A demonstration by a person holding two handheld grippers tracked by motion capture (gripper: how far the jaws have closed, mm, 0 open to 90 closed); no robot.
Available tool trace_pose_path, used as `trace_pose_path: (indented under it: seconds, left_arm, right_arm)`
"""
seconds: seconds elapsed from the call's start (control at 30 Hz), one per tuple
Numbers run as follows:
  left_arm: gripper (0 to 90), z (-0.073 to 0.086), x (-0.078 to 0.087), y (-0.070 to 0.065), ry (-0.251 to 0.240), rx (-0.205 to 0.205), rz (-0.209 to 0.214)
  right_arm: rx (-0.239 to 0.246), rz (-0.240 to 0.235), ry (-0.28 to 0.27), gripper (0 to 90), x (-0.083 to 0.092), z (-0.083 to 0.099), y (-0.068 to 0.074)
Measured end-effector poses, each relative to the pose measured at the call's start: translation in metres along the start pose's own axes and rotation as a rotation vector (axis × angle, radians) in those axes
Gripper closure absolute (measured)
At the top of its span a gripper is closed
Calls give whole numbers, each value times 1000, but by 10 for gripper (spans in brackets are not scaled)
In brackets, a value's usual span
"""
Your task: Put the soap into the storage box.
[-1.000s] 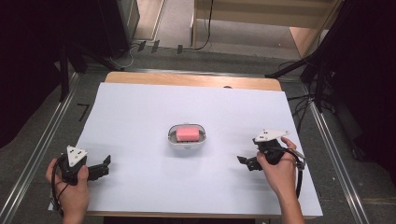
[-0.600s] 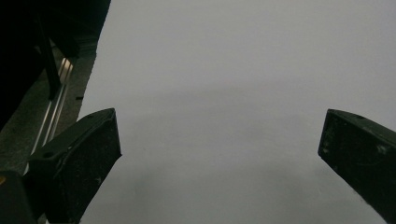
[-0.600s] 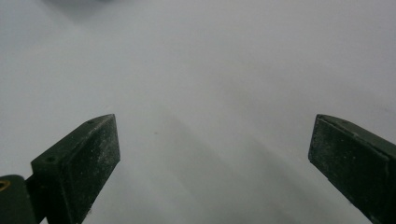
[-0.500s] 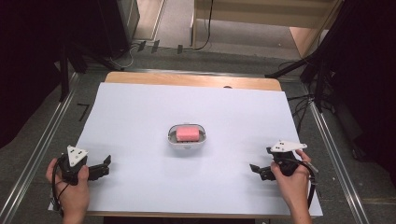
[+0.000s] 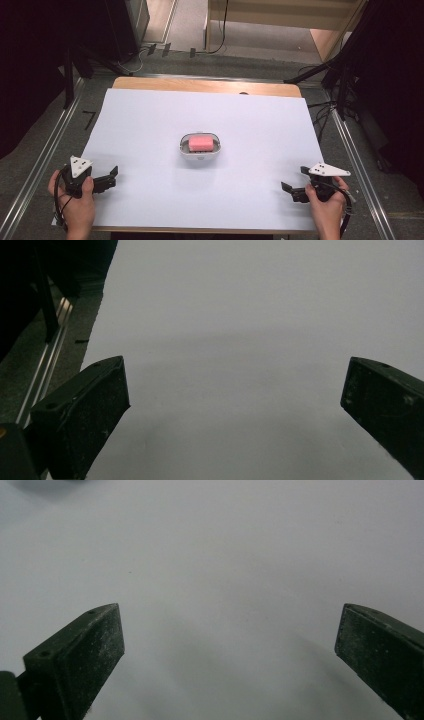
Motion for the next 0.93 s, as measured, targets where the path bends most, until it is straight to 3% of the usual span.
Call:
trace_pose_path:
  seconds: [0.27,0.37,0.43,0.47,0.63,0.87,0.9,0.93]
  left_arm:
    - [0,0,0,1,-7,16,3]
    - [0,0,0,0,-1,8,-2]
    - [0,0,-1,0,2,7,-2]
    - [0,0,0,0,1,7,-3]
    - [0,0,0,1,-1,10,-6]
    - [0,0,-1,1,0,14,-1]
    - [0,0,-1,1,1,14,-1]
    - [0,0,-1,1,1,15,0]
  right_arm:
    - [-28,1,-60,0,13,5,-5]
    - [-30,44,-76,0,19,6,-13]
    - [-64,39,-112,0,24,5,-18]
    - [-83,64,-127,0,27,6,-21]
    - [-109,103,-166,0,31,7,-26]
    - [-73,150,-112,0,25,9,-23]
    - [-80,149,-111,11,25,9,-23]
    - [-74,141,-115,80,25,8,-23]
Point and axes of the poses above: each handheld gripper's, and its own axes: x roughly backward along the jaws, z roughly out of its underside, y roughly to its left, the point moved 6 cm from there along -x, roughly forward along the jaws, and after that the axes turned 12 degrees about -x, right-handed, at the moved point
